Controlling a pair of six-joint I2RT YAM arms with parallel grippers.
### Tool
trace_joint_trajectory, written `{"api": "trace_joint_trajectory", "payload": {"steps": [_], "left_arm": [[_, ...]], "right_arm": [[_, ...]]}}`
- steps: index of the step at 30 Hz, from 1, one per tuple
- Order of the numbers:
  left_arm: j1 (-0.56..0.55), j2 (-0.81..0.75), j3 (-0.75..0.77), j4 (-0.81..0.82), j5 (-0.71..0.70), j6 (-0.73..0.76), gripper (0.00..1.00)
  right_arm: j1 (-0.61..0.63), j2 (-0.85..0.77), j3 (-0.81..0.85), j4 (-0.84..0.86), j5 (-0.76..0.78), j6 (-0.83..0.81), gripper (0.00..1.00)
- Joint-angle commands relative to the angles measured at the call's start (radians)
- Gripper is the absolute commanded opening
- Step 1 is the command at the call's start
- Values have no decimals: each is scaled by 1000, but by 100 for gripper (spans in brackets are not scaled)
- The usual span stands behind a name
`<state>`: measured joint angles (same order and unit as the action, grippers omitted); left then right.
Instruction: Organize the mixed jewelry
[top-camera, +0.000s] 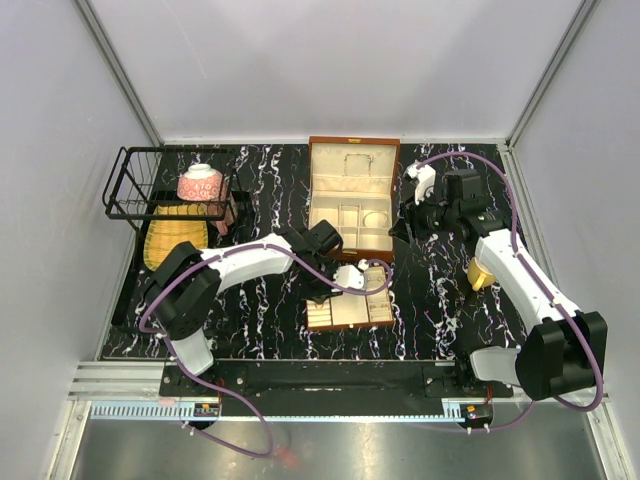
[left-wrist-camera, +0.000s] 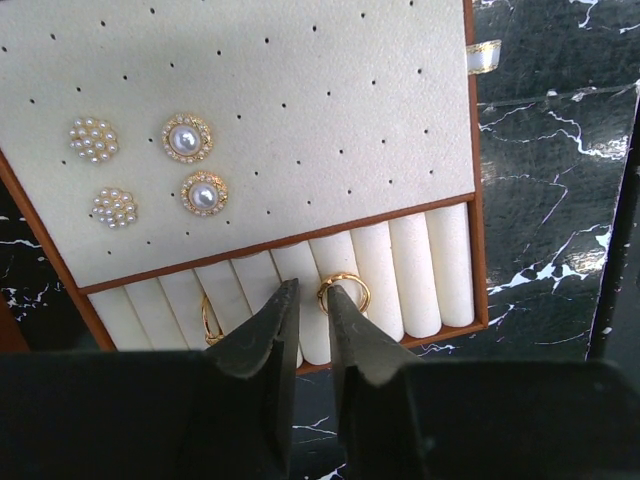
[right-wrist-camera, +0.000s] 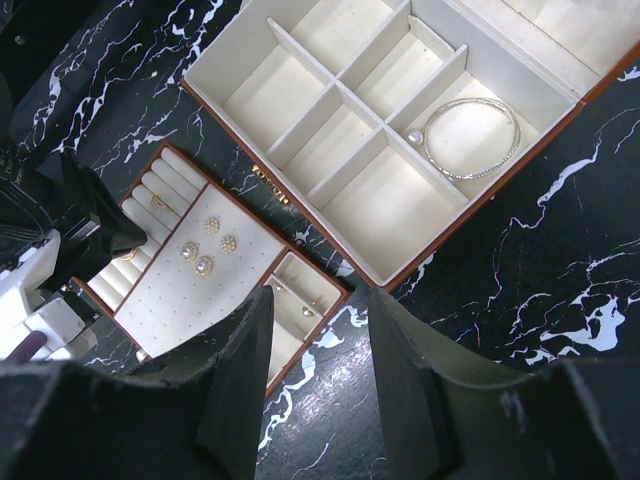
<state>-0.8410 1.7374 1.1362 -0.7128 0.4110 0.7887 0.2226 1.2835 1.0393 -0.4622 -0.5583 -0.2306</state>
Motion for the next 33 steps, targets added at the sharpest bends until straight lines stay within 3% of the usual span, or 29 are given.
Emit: {"api": "trace_joint_trajectory", "payload": {"steps": [1,6,14,24,33], "left_arm": [[-9,-18,-1,-4,-11,7,20],[-10,-16,-3,10,-44,1,20],[-12,-15,-7,39,-90,-13,7],[-21,-35,-16,44,-90,-31,0],[-21,-81,-9,46,-104,-51,0]], "right_arm": [[-2,-27,-2,10,14,-13,49],[0,-30,-2,8,11,-13,49],[0,-35,-4,8,14,-15,49],[0,-32,-2,8,15,-15,49],[0,-35,-4,8,20,-13,49]]}}
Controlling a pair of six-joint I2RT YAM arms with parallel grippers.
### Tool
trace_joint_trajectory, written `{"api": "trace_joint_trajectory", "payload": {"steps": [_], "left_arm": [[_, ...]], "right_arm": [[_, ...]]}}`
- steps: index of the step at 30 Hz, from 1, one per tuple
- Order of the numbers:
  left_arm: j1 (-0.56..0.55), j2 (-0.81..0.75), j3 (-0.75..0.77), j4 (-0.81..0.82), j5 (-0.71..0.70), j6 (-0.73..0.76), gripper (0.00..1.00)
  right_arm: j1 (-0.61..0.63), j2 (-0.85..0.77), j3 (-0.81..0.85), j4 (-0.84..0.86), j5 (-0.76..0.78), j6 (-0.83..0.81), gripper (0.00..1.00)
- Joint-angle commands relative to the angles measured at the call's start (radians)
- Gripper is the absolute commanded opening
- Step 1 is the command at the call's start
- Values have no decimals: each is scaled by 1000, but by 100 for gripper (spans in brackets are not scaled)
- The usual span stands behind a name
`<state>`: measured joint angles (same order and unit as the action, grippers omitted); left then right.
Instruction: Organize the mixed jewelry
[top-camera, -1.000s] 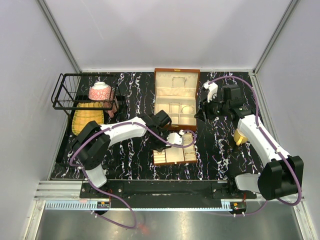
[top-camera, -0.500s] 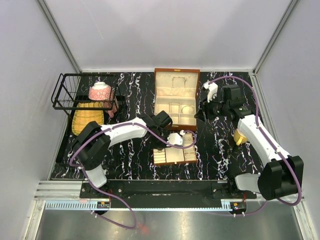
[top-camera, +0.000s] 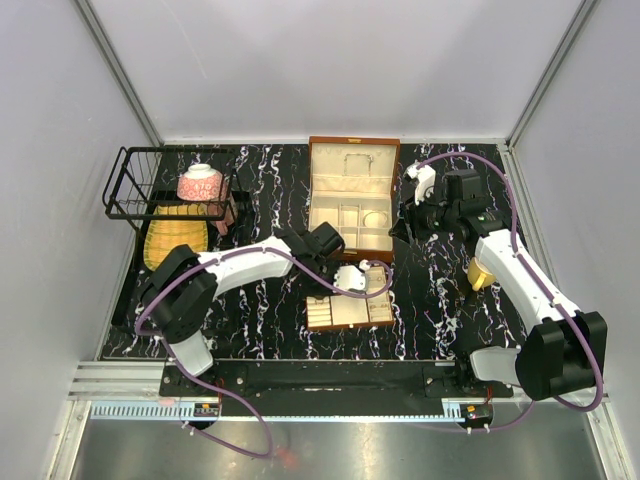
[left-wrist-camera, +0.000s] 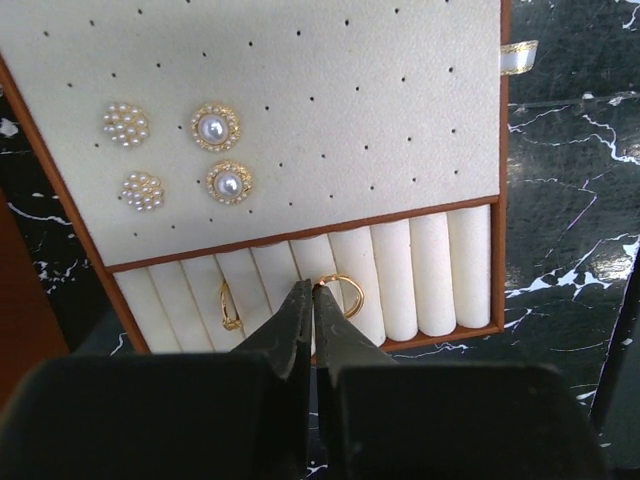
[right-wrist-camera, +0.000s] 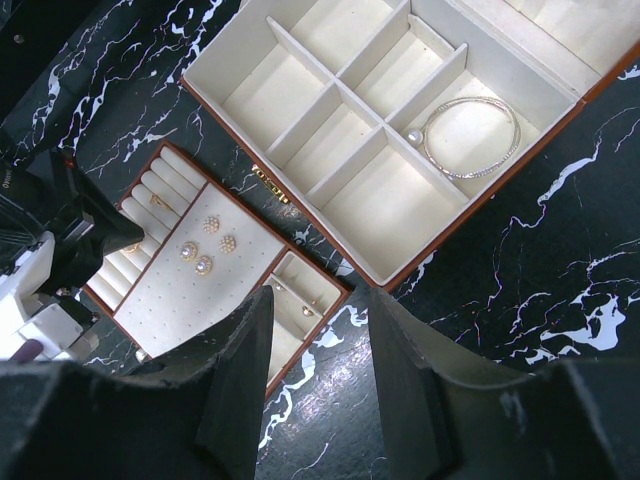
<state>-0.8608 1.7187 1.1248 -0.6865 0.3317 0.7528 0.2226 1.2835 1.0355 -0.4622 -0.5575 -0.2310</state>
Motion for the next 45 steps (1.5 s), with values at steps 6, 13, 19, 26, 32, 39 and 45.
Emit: {"api": "trace_joint_trajectory", "payload": {"steps": [6,13,19,26,32,39,45], "left_arm": [[3,-111,21,19,-39,-35,0],[32,-148,24,53,-36,-73,0],[103,-189,46,111,-19,-153,0],[146,-251,40,225,-72,-276,0],[152,-309,9,378,-137,-412,0],[152,-320,9,447,-218,-481,0],[152,-314,18,467,-246,-506,0]], "right_arm": [[-2,-38,5,8,21,-16,49],[0,-26,17,0,-14,-7,49],[0,7,15,-4,-131,27,50],[0,79,41,7,-337,107,57],[23,181,87,57,-424,150,64],[106,215,106,186,-417,228,64],[179,240,138,238,-337,272,63]]}}
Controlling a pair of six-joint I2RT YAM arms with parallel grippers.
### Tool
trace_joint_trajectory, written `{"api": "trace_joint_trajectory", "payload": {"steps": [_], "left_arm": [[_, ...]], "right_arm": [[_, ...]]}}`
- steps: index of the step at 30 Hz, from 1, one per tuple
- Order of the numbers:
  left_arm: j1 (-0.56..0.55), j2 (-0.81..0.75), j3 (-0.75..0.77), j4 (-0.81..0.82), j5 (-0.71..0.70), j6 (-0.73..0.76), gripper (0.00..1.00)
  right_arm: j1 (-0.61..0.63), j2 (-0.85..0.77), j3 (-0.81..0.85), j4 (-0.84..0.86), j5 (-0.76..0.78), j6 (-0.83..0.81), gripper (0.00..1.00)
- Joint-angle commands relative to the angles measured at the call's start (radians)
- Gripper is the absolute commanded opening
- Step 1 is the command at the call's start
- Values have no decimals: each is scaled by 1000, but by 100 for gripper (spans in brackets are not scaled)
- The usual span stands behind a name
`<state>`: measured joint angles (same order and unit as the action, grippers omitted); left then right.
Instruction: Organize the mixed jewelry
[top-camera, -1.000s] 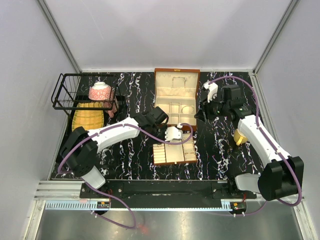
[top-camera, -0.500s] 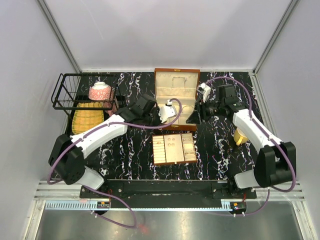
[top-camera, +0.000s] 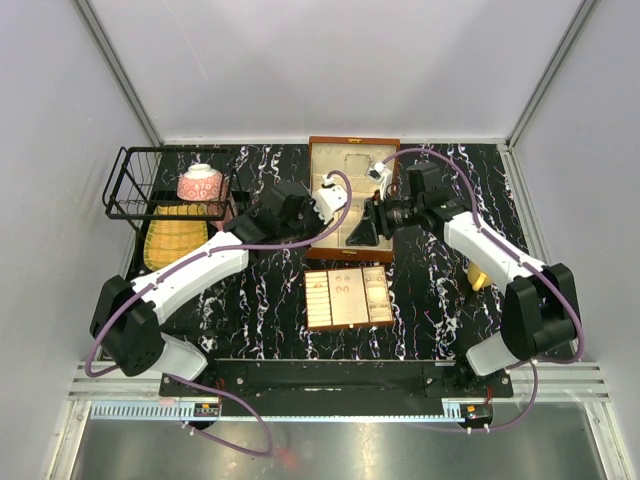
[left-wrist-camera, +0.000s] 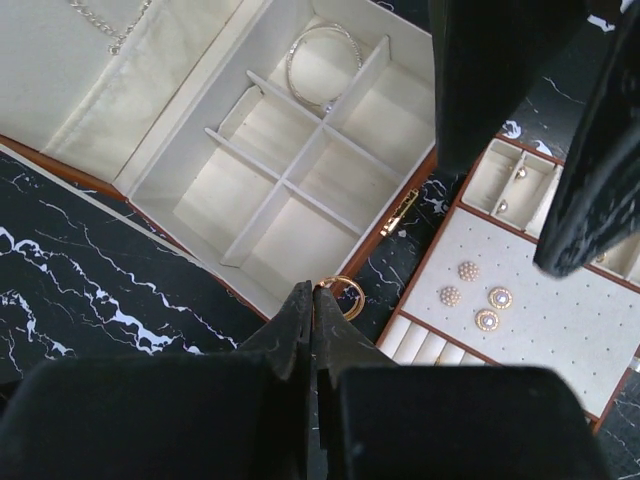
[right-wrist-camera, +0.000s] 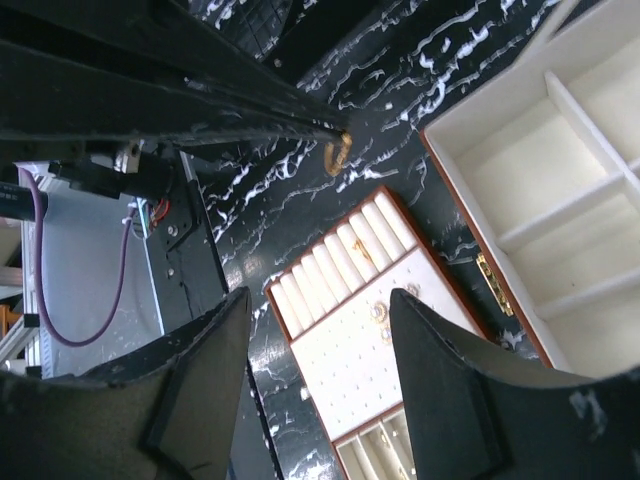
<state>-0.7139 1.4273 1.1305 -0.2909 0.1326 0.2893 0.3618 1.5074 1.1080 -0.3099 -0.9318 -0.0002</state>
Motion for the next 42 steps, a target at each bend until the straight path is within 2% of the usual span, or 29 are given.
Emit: {"api": "trace_joint_trajectory", "payload": {"steps": [1,12,42], "left_arm": [[7,-24,12,73,-53,-51,0],[5,-47,-14,99,-68,-68,0],[5,-53,-17,102,-71,-72,0]], "right_arm": [[46,22,69,91,45,46,64],[85,91,93,181,151,94,59],[134,145,134,242,169,144,44]]}}
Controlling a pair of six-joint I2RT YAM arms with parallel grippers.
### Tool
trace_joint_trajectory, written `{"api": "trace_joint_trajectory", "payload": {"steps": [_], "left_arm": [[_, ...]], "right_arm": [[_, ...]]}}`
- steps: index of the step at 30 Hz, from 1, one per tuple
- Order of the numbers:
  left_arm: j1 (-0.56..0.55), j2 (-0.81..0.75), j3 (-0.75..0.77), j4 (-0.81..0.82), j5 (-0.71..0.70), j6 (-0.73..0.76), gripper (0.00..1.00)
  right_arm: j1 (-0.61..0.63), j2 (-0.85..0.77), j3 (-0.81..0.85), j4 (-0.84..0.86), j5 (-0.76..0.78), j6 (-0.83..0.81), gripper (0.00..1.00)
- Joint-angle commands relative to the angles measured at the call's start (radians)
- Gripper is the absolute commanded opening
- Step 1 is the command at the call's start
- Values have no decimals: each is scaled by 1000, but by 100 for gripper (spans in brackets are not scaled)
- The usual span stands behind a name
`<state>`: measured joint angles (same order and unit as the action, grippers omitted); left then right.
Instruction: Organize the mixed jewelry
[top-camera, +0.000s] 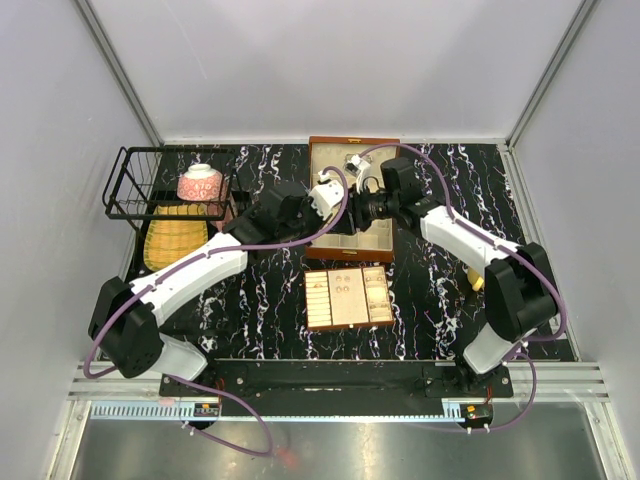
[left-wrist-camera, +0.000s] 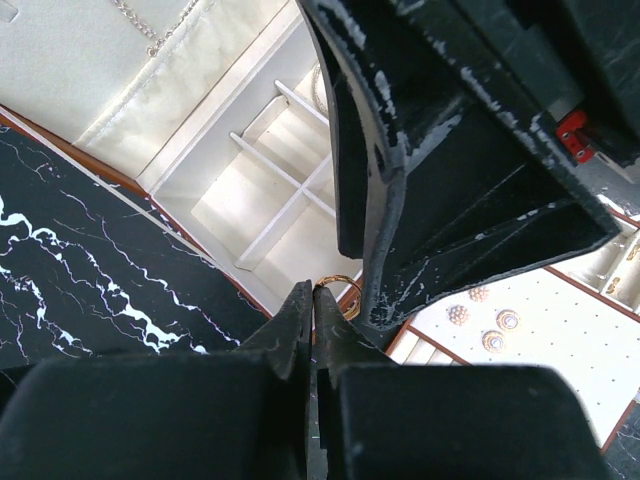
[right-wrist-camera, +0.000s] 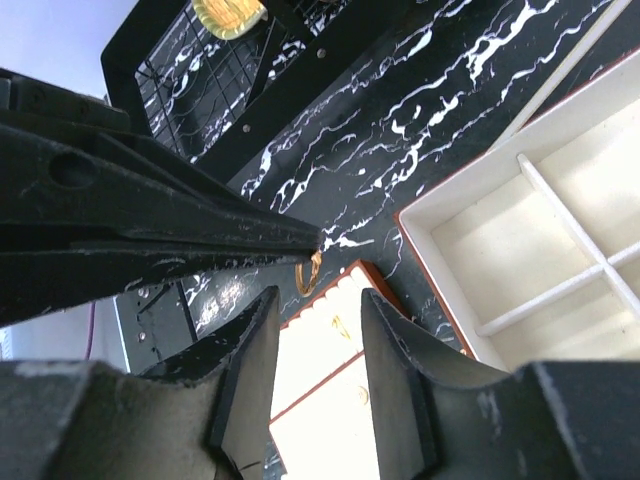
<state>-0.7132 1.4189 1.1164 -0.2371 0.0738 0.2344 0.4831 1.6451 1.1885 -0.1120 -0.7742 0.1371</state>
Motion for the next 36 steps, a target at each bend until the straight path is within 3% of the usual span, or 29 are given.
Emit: {"api": "trace_joint_trajectory", "payload": {"steps": [1,24,27,32,36], "left_arm": [[4,-44,-1,47,-12,-17,0],[4,-38,-3,50,-5,-14,0],[4,-38,-3,51,-3,-15,0],[4,-38,-3,51,7,-14,0],[4,-49,-3,44,32,-9,0]], "right_arm": [[17,9,56,43,10,7,43],[28,22,60,48,-14,10,26],[31,24,62,48,-17,12,20],[31,13,57,49,-7,7,0],[31,-5,51,35,10,1,0]]}}
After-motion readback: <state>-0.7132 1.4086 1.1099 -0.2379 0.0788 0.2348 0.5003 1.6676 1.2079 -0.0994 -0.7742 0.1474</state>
